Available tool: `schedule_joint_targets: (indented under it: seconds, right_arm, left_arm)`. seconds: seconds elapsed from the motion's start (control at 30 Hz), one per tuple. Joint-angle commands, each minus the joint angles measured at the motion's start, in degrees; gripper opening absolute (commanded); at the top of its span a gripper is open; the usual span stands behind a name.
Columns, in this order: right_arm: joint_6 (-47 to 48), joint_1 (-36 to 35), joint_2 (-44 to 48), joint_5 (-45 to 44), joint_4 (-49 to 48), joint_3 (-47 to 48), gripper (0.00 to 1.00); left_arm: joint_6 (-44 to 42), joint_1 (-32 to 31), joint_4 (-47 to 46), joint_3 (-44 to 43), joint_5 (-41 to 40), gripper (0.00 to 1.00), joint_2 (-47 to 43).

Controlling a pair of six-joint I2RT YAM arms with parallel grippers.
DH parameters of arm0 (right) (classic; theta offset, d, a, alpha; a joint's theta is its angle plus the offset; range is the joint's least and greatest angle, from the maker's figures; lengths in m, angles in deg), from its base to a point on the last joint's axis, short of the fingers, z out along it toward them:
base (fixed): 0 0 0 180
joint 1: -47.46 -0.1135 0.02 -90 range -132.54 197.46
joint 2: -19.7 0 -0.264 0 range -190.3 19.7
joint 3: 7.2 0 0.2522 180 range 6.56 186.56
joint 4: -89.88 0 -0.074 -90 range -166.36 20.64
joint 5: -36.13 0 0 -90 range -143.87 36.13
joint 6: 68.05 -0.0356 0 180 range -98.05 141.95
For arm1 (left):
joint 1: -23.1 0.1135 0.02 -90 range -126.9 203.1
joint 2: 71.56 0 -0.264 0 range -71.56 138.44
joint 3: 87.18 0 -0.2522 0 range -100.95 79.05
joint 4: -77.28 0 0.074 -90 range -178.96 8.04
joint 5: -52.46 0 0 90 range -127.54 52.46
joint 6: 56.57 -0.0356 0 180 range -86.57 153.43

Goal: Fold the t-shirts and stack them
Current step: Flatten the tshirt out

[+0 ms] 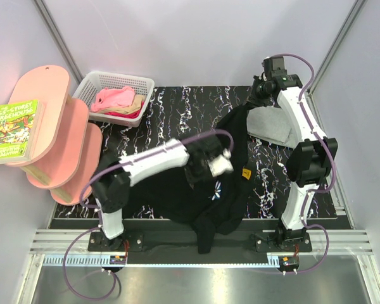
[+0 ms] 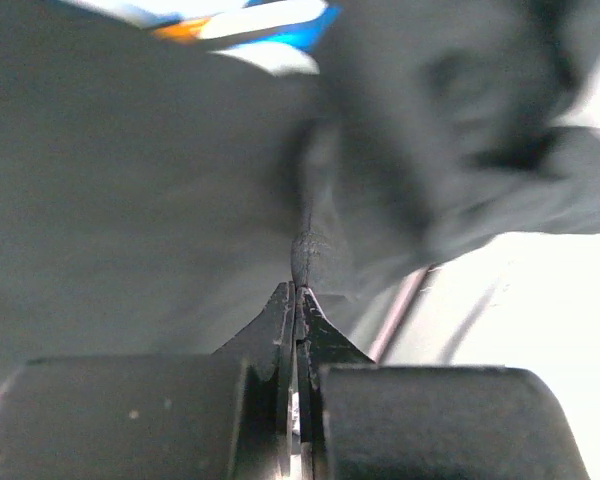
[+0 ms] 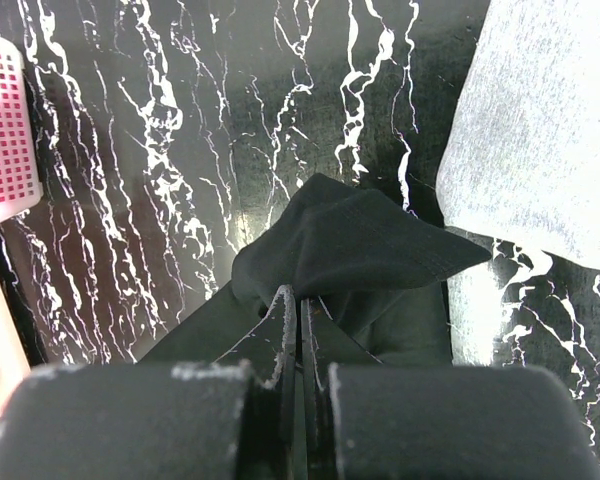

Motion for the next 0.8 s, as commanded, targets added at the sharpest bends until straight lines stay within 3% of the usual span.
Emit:
schedule_joint_targets:
  seconds: [0.0,0.3,0.47,0.6,0.77]
  right_arm:
    - [0.42,0.28,6.09,1.05,-2.10,1.39,0.00]
    - [-0.02,0.28,16.36,1.75,-1.31,0.69,0.00]
    - [-0.20,0.19,32.52,4.74,-0.43,-3.61,0.00]
    - [-0.37,0.28,46.49,11.14,-0.34,-7.31,0.00]
    - [-1.86,0.28,61.45,13.27,3.34,-7.50,0.00]
  left_arm:
    - [-2.59,12.10,3.49,-8.30,-3.70,0.00,-9.81]
    - [-6.80,29.07,9.38,-19.10,-11.41,0.00,-26.15]
    - [-10.32,36.19,12.98,-25.43,-16.87,0.00,-34.94]
    - [-10.33,36.29,15.45,-33.94,-22.32,0.00,-40.66]
    - [-6.99,36.29,16.42,-34.42,-21.90,0.00,-49.97]
